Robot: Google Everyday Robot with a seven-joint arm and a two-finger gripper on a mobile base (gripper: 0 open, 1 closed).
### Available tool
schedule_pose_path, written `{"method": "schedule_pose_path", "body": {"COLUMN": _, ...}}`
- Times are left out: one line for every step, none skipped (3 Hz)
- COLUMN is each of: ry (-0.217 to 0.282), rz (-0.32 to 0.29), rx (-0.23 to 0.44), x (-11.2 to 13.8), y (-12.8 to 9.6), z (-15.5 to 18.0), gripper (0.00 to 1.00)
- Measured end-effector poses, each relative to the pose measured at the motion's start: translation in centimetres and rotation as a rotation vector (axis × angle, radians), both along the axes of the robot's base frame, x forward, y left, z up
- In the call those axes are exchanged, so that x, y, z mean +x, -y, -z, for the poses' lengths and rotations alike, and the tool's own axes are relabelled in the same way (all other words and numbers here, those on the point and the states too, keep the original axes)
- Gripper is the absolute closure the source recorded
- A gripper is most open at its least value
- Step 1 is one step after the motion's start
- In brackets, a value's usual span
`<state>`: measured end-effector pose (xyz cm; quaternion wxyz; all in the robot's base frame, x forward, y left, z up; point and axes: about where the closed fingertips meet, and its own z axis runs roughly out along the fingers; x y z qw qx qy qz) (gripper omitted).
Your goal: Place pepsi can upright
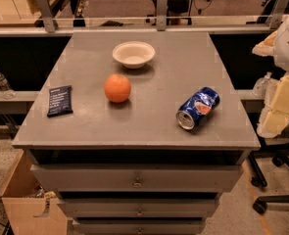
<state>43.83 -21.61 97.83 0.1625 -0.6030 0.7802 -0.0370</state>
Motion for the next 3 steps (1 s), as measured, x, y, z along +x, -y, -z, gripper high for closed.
{"method": "schedule_pose_path", "body": {"ry": 0.000, "rz": 0.000, "rx": 0.000, "x": 0.0, "y": 0.0, "z": 0.0, "gripper": 0.00}}
{"method": "schedule_pose_path", "body": {"ry": -0.005, "rz": -0.096, "rx": -0.043, "x": 1.0, "y": 0.0, "z": 0.6, "gripper": 0.00}}
{"method": "schedule_pose_path", "body": {"ry": -0.088, "rz": -0.316, "rx": -0.158, "x": 4.7, "y": -0.1, "z": 3.4, "gripper": 0.00}}
